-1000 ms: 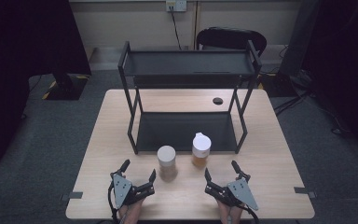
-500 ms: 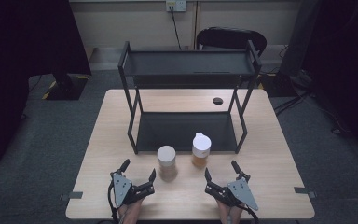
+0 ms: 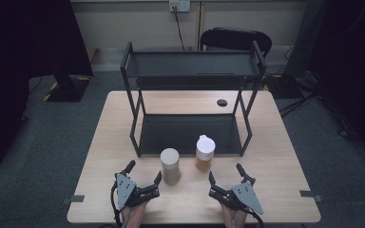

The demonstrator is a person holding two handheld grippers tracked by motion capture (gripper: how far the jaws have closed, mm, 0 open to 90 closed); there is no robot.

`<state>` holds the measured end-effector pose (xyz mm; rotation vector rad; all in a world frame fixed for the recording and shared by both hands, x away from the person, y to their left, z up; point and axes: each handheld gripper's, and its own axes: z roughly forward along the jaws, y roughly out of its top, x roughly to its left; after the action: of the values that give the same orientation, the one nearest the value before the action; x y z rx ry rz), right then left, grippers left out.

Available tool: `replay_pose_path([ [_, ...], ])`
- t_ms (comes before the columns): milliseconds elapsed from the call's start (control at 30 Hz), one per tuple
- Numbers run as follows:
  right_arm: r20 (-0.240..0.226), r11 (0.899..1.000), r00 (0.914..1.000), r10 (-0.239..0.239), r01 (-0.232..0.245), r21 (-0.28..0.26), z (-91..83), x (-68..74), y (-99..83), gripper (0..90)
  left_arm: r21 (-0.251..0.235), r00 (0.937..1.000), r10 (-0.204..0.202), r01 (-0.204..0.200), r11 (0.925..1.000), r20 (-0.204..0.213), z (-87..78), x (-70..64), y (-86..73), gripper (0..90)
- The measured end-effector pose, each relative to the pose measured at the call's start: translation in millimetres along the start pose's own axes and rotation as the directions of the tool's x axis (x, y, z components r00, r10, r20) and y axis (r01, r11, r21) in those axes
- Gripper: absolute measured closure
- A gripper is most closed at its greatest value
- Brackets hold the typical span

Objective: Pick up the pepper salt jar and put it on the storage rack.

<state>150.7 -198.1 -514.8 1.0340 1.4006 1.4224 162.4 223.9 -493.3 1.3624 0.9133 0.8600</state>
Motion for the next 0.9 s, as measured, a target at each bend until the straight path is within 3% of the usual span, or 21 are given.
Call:
replay_pose_path([
  [267,0.003,1.0,1.0,0.0,0.0,0.0,0.0,0.4,0.0,1.3,-0.003,0.9993,-0.017,0.017,0.9998,0.032,1.7,2.8,9.7,0.2],
  [667,0.002,1.0,1.0,0.0,0.0,0.0,0.0,0.4,0.0,1.3,0.002,0.9963,0.014,-0.014,0.9999,0.085,13.8,-3.0,20.6,0.2],
  [900,0.003,1.0,1.0,0.0,0.0,0.0,0.0,0.4,0.0,1.3,0.018,0.9921,-0.007,0.005,0.9998,0.125,22.9,-2.5,22.1,0.2],
])
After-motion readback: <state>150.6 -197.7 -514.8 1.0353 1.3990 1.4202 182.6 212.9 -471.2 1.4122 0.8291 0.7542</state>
